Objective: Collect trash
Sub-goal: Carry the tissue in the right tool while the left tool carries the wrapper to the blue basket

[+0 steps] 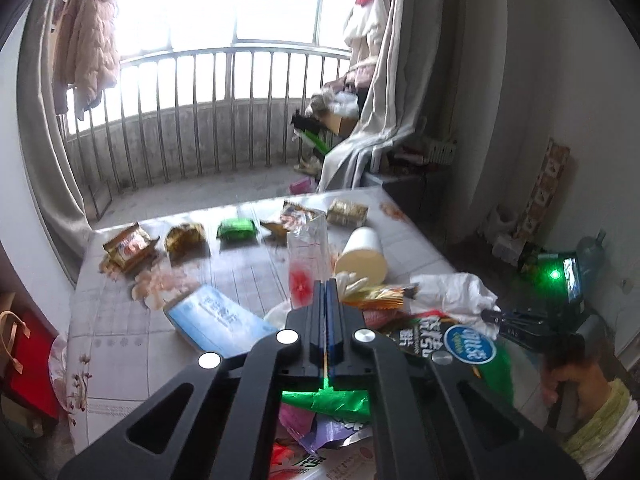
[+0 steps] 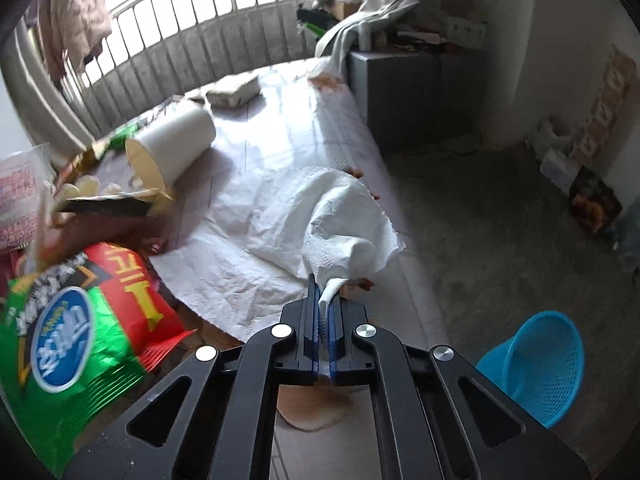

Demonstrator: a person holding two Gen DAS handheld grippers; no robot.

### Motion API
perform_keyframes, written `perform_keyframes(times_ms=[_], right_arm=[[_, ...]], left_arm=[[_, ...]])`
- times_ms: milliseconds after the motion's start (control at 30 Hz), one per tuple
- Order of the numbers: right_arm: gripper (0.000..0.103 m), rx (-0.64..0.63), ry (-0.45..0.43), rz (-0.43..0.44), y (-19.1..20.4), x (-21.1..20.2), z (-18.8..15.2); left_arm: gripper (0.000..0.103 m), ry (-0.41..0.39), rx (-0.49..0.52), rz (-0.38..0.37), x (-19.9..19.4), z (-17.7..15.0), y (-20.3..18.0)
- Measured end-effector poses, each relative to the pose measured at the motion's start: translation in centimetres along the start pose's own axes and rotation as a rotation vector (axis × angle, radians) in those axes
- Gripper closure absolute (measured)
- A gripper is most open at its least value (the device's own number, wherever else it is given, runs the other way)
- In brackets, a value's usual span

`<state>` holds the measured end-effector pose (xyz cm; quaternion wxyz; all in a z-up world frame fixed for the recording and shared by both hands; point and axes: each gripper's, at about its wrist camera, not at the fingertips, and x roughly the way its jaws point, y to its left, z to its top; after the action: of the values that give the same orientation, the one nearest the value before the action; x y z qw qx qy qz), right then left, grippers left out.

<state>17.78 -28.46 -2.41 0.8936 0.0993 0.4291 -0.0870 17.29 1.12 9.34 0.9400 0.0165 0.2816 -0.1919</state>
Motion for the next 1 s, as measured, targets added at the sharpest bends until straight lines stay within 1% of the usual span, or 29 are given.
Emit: perform_keyframes(times_ms=[167, 333, 433, 533, 667, 800, 900, 1000], right_arm=[[0.101, 0.044, -0.072, 0.012, -0.9, -2.8, 0.3], [0.101, 0.101, -0.148, 0.05, -2.4, -6.3, -0.3], [0.101, 0.148, -0.191, 0.073, -3.9, -8.4, -1.0], [0.101, 0.205, -0.228, 0.086, -6.1, -10.4, -2.1], [0.101, 0.295, -0.263, 0.09, -10.1, -12.8, -4.3], [0.101, 0.385, -0.272, 0.084, -14.4, -14.3, -7.0], [0.101, 0.445, -0.265, 0.044, -17.6, -15.0, -9.6], [0.101, 0.515, -0.247, 0.009, -20.7, -14.8, -12.2]], left_arm=[[0.103, -0.075, -0.017, 0.005, -2.8, 1.2, -0.2], [0.103, -0.14, -0.038, -0.029, -6.0, 2.6, -1.3], [0.103, -0.172, -0.041, -0.091, -7.6, 3.4, -3.1], [0.103, -0.195, -0.024, -0.17, -8.4, 4.0, -6.1], [0.103, -0.167, 0.021, -0.296, -7.7, 4.3, -12.0], [0.103, -0.125, 0.071, -0.418, -6.4, 3.8, -18.4], [0.103, -0.052, 0.096, -0.522, -4.2, 2.9, -23.3], [0.103, 0.032, 0.129, -0.593, -1.2, 1.6, -28.4]])
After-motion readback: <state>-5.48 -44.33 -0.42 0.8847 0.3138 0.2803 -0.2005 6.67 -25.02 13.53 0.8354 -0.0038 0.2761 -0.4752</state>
